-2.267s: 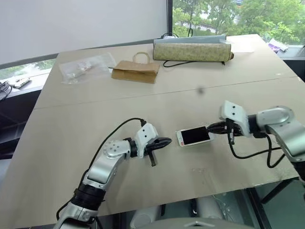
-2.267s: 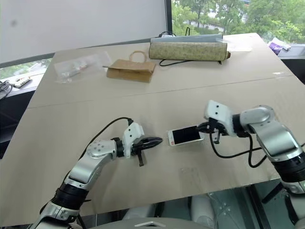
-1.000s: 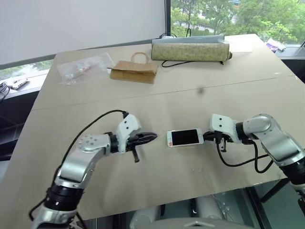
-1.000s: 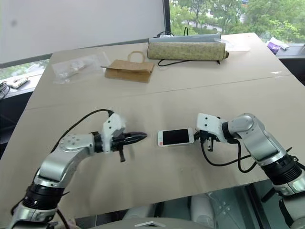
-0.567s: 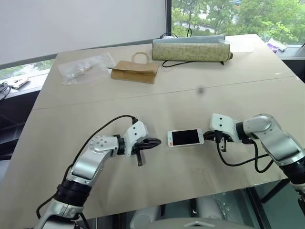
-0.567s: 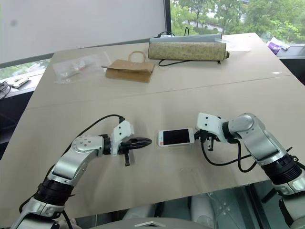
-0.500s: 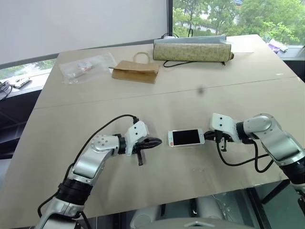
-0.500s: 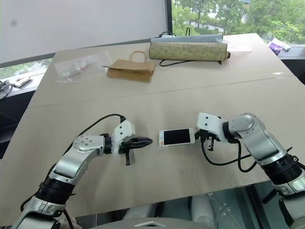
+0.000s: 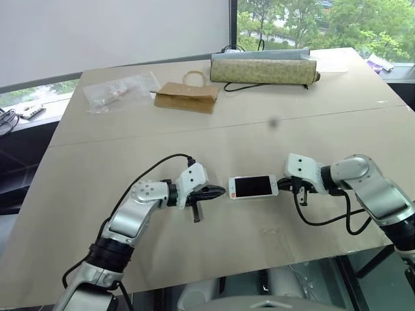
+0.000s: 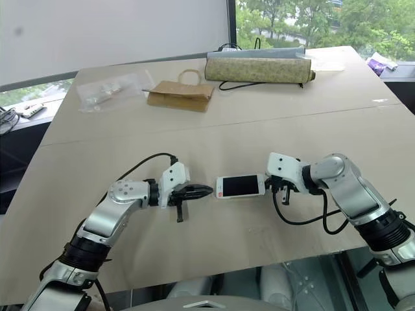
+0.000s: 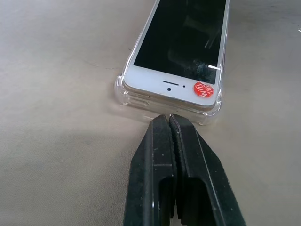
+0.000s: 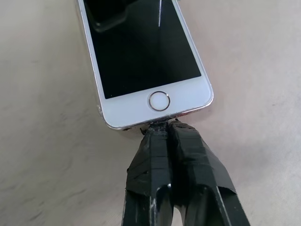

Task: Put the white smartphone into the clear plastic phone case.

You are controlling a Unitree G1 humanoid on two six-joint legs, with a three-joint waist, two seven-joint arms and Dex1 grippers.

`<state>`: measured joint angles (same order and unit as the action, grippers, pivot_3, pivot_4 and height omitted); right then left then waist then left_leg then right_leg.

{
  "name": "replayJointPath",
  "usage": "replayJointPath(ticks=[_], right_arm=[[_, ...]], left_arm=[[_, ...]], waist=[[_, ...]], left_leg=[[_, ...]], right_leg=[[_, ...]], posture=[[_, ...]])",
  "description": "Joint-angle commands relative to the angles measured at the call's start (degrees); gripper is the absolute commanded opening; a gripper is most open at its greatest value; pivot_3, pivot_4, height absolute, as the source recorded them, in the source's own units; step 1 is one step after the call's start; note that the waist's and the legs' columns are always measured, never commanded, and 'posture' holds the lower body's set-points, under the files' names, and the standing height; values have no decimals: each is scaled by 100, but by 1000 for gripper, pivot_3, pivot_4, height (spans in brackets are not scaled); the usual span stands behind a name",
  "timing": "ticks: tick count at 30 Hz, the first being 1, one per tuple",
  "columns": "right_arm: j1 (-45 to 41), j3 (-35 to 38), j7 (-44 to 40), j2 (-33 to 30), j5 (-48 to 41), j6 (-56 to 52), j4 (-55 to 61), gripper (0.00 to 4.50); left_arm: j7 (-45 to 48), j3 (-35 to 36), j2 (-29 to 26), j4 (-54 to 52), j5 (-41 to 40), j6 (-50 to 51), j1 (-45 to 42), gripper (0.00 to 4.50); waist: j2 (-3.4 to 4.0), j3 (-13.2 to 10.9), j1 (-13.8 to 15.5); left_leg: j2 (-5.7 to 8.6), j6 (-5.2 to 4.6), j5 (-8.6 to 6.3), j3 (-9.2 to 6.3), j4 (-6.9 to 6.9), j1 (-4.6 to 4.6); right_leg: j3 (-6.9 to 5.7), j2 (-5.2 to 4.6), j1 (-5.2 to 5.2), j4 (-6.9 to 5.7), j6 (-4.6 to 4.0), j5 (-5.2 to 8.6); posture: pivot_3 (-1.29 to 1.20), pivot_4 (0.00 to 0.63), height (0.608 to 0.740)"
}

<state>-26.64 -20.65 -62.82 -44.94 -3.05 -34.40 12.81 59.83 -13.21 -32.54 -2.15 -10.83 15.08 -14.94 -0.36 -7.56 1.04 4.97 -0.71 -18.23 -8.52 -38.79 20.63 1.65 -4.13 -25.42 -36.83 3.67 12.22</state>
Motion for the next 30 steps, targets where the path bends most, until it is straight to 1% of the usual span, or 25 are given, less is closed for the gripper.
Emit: replayJointPath(ticks=[1,6,9,12,17,20,24,27,30], right_arm=[[-213,-134,-48,110,34,88,327,0],[-436,-386,-67,396,158,74,278,0],[-451,-411,-85,438,267,119,194,0],[-347,-335,-91,299,420,295,1,0],[-157,136,-25,11,355,474,-319,0],[-2,621,69,-39,81,421,-284,0],[187,1185,49,50,-551,112,70,0],[413,1505,32,25,-926,62,400,0],[460,1708,-13,48,-1359,-175,640,0]], left_arm=[[-7,-348,138,-50,120,154,47,54],[-13,-374,189,-140,140,238,52,54],[-34,-381,216,-220,150,306,52,54],[-81,-397,271,-303,157,389,36,54],[-177,-308,353,-459,118,571,38,54],[-127,-56,144,-611,18,657,206,54],[-111,74,-36,-623,-48,609,264,54],[-119,197,-15,-755,-265,683,220,54],[-74,356,13,-1006,-564,789,260,54]], waist=[[2,1,0],[4,3,-16],[4,3,-15],[4,4,-9],[6,5,62],[5,5,76],[7,4,-13],[8,3,-51],[7,1,-49]], left_leg=[[1,0,0,-2,-2,-1],[1,-1,0,-7,-8,-7],[0,-1,0,-8,-8,-10],[1,-1,0,-8,-8,-10],[9,-2,-1,-20,-12,-20],[11,-6,-3,-23,-20,-14],[-1,-5,-4,-26,-16,-4],[-4,-5,-4,-19,-7,-7],[-4,-5,-4,-14,-7,-5]], right_leg=[[-2,0,3,0,0,0],[-5,0,10,0,0,0],[-6,0,13,0,0,0],[-6,0,14,0,0,0],[-18,1,32,4,1,0],[-19,1,32,5,1,0],[-18,-4,18,7,0,0],[-12,-3,16,7,0,0],[-8,-3,14,7,0,0]], posture=[[0,150,740],[0,150,740],[0,150,740],[0,150,740],[0,150,740],[0,150,740],[0,150,740],[0,150,740],[0,150,740]])
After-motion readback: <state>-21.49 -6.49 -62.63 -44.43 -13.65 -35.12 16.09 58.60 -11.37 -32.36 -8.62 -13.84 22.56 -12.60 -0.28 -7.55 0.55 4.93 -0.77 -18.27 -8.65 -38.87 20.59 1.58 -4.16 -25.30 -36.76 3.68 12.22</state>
